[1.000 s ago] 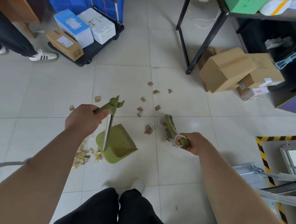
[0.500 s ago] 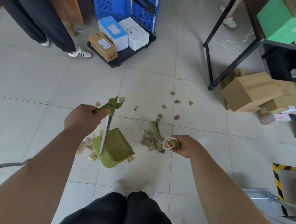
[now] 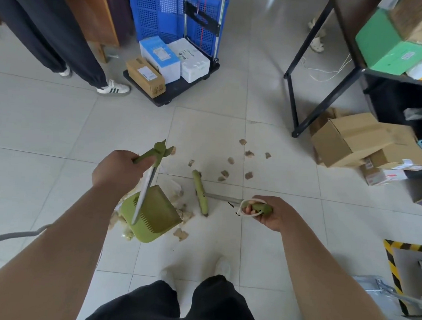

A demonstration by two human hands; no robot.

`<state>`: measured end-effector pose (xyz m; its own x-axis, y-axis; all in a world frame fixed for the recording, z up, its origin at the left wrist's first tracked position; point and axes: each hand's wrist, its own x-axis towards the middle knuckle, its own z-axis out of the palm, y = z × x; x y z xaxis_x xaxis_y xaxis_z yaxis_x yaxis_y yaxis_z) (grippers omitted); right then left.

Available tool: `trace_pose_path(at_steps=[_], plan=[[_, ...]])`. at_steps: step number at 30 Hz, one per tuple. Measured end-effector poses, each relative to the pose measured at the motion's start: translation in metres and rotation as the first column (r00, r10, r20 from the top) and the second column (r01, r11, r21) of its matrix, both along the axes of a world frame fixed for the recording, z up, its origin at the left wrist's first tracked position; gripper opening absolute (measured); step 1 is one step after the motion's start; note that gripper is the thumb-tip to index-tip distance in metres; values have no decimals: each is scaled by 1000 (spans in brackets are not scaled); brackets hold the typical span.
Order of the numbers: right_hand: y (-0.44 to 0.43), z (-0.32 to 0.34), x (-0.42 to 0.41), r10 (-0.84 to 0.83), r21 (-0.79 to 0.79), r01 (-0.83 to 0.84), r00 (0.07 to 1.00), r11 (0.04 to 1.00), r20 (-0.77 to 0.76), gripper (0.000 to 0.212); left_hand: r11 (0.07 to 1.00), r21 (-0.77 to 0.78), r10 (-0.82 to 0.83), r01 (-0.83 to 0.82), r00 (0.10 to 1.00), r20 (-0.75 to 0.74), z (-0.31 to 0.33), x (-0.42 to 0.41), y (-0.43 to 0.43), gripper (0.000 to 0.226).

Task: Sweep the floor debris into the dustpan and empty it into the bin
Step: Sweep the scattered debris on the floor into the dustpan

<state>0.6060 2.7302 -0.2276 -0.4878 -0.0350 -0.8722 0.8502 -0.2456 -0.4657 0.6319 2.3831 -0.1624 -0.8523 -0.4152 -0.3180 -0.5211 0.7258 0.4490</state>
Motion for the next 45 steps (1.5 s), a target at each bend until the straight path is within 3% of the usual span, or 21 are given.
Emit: trace_pose_path(at_steps=[6, 14, 21, 28, 36, 41, 45], plan=[[82, 7, -21, -87, 23, 88, 995, 996, -41, 16, 998, 43, -49, 50, 999, -21, -6, -32, 53, 52], [167, -2, -104, -5, 157, 14, 998, 987, -59, 6, 999, 42, -12, 12, 1000, 4, -26, -88, 141, 49], [175, -27, -190, 262, 205, -265, 964, 942, 43, 11, 989, 12, 147, -147, 988, 53, -37, -113, 190, 45], [155, -29, -217, 532, 89, -535, 845, 840, 59, 7, 965, 18, 260, -262, 964, 63, -35, -114, 213, 47], [206, -8, -237, 358, -3, -358, 933, 934, 31, 9, 966, -24, 257, -256, 966, 33, -29, -129, 240, 50], [254, 3, -245, 268, 58, -267, 963, 962, -10, 17, 979, -46, 197, -196, 980, 23, -29, -154, 263, 53], [284, 3, -257, 201, 143, -195, 979, 970, -29, 10, 988, -49, 146, -146, 989, 7, -32, -176, 274, 52]])
